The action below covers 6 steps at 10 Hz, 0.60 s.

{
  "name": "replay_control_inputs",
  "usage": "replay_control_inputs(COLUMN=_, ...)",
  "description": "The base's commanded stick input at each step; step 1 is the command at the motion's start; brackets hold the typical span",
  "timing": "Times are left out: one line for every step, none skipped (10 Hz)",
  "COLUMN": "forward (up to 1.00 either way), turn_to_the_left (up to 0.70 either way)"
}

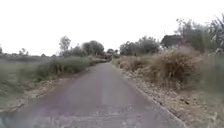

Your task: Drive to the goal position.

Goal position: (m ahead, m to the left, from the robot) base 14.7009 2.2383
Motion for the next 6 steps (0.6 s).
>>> replay_control_inputs(forward=1.00, turn_to_the_left=0.00)
replay_control_inputs(forward=1.00, turn_to_the_left=0.00)
replay_control_inputs(forward=1.00, turn_to_the_left=0.00)
replay_control_inputs(forward=1.00, turn_to_the_left=0.00)
replay_control_inputs(forward=1.00, turn_to_the_left=0.00)
replay_control_inputs(forward=1.00, turn_to_the_left=0.00)
